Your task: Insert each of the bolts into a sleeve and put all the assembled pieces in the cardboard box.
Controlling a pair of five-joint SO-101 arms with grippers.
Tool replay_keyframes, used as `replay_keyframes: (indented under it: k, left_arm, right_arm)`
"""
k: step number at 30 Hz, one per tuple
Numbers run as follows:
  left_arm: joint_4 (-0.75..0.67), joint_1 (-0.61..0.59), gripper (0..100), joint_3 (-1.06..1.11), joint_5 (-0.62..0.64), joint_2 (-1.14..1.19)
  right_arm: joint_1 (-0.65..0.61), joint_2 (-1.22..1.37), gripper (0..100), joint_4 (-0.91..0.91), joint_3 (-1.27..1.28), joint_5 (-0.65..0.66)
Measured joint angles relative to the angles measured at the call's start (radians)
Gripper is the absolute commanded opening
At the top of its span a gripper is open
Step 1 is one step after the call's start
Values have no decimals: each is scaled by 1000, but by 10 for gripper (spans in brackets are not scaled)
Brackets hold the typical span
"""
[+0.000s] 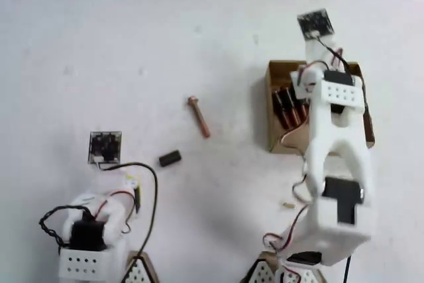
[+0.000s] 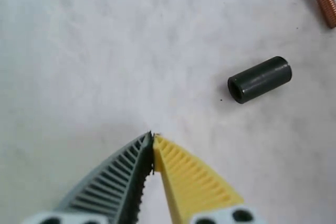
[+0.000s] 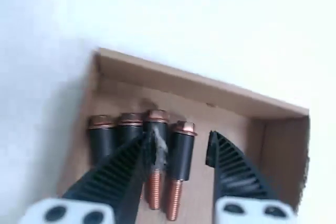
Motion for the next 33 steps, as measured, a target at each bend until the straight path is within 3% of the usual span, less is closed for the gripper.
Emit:
replay_keyframes:
  k: [12,18,29,33]
  left_arm:
    - [18,0,23,0,0,0]
    - [21,-106,23,0,2,0]
    - [21,-316,23,0,2,0]
    - [21,-407,23,0,-2,0]
  right_arm:
    - [-295,-371,120,347,0,0]
    - [-437,-459,120,500,0,0]
    - [-664,-462,120,451,153,9]
    - [-735,-462,122,388,230,121]
